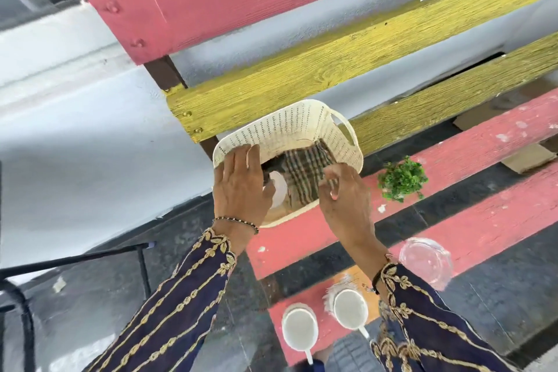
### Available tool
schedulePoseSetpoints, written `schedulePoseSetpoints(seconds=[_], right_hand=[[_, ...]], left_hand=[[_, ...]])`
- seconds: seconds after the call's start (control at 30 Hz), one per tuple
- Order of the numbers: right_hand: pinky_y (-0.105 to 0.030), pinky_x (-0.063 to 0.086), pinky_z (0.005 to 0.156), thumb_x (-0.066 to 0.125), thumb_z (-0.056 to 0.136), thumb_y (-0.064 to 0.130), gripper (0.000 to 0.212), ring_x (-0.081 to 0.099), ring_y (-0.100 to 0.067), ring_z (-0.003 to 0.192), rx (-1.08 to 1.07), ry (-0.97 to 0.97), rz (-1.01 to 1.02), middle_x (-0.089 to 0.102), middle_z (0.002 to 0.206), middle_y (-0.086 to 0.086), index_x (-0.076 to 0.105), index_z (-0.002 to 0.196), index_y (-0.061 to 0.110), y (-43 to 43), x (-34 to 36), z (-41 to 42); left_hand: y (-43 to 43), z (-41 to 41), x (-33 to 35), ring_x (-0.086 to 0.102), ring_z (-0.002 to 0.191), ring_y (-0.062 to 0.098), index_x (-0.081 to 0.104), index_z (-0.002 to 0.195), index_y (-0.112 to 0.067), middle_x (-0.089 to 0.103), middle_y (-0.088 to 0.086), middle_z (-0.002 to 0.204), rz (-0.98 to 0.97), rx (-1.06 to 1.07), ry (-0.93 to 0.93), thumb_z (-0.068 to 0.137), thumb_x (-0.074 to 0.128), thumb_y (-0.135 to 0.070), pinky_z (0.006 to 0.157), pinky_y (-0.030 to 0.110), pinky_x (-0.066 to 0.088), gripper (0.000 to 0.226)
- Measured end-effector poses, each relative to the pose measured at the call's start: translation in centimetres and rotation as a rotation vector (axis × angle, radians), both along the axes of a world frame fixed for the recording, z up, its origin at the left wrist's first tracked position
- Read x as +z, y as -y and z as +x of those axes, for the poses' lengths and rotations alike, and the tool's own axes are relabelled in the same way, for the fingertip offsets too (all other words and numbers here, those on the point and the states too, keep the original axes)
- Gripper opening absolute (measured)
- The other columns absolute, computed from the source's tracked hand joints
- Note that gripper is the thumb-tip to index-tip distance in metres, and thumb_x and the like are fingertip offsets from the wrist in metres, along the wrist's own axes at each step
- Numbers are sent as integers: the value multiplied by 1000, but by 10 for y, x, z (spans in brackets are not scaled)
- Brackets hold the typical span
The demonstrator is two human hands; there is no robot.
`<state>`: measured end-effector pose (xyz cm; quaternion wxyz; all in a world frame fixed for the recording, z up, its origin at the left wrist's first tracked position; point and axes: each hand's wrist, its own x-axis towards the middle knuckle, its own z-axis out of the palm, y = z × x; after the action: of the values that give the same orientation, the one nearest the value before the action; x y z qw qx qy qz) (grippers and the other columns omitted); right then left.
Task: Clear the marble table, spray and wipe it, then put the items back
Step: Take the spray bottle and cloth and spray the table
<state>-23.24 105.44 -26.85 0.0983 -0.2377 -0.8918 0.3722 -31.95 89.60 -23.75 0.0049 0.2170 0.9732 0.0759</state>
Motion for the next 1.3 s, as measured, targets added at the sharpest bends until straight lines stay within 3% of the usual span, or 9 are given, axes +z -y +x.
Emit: schedulePoseSetpoints(seconds=[0.2,0.33,0.53,0.67,0.77,0.9,1.0,1.1,1.3], right_hand=[[-40,59,84,62,94,12,22,63,-25,104,108,-9,68,69,110,-10,64,114,5,23,-6,-13],[-29,49,100,67,95,19,45,60,-22,123,163,50,-3,65,133,-8,55,137,7,35,-11,-24],[-37,55,91,80,84,24,78,61,-27,123,239,-30,-140,58,140,-8,37,148,9,54,-16,-39],[-25,46,72,65,88,29,52,60,-21,96,92,-297,-187,61,115,-8,47,128,0,57,-5,-48],[-29,43,63,63,90,20,27,57,-22,73,-5,-400,-249,63,87,-7,54,107,1,44,2,-54],[-45,57,80,63,89,9,19,67,-24,82,-35,-428,-327,67,91,-6,58,108,6,14,-3,-56],[-42,56,82,65,91,2,18,66,-23,81,-24,-446,-343,66,91,-9,58,108,5,-3,-2,-56],[-44,55,80,66,90,5,18,65,-24,75,-42,-447,-313,67,89,-7,59,106,11,-15,-6,-59],[-46,55,80,66,90,8,18,65,-22,76,-39,-432,-341,69,92,-5,60,107,13,-26,-16,-61]], left_hand=[[20,-4,-13,59,99,28,52,117,-15,60,5,110,147,41,238,91,51,-42,75,41,49,38],[14,-8,-16,63,87,34,58,105,-8,63,9,97,167,22,169,93,49,-43,66,41,50,38],[3,-11,8,63,80,34,63,88,-13,68,11,83,202,60,93,91,48,-48,66,36,48,39],[-11,-1,42,64,69,29,56,70,-21,67,2,68,243,48,-19,85,46,-58,57,30,44,41],[-15,-1,47,65,65,24,56,69,-18,65,-2,63,360,-6,12,89,28,-65,57,30,49,57],[-10,-36,-18,67,72,28,63,82,-18,70,6,76,651,355,452,85,37,-51,67,44,57,42],[-18,-41,-61,67,77,30,63,84,-9,70,15,91,388,486,692,79,52,-33,69,35,57,27],[-38,-36,-87,64,94,32,60,107,1,65,15,106,221,495,837,82,60,-31,63,31,46,41],[-72,-33,-109,58,109,30,48,125,-6,56,11,124,162,656,772,80,66,-43,86,38,51,61]])
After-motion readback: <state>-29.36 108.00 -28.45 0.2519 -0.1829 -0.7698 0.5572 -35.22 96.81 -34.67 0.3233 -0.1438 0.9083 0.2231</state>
